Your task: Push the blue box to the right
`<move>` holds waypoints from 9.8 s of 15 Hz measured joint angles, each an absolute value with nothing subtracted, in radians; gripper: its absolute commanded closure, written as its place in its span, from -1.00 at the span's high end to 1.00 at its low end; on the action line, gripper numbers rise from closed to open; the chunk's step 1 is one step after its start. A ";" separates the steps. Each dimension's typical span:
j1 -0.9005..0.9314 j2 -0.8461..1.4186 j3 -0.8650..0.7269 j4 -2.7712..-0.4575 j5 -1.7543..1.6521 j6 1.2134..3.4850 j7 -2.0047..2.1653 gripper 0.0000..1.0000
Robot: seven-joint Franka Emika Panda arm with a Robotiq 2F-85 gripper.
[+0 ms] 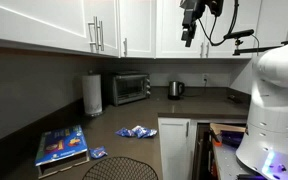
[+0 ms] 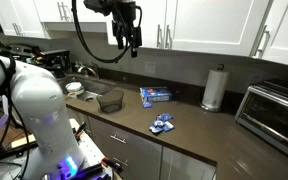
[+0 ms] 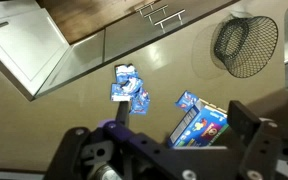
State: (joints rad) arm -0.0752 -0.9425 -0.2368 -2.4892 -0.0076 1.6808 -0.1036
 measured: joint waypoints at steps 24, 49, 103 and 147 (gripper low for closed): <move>-0.026 -0.679 -0.281 -2.556 0.006 2.071 -0.168 1.00; 0.077 -0.142 -0.221 -2.500 0.290 2.496 -0.431 1.00; 0.234 0.520 -0.226 -2.061 1.993 2.613 -1.948 1.00; 0.488 0.950 -0.514 -1.611 2.605 2.510 -2.605 1.00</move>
State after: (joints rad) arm 0.4880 0.9501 -0.5143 -1.6111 2.6050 2.5100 -2.6049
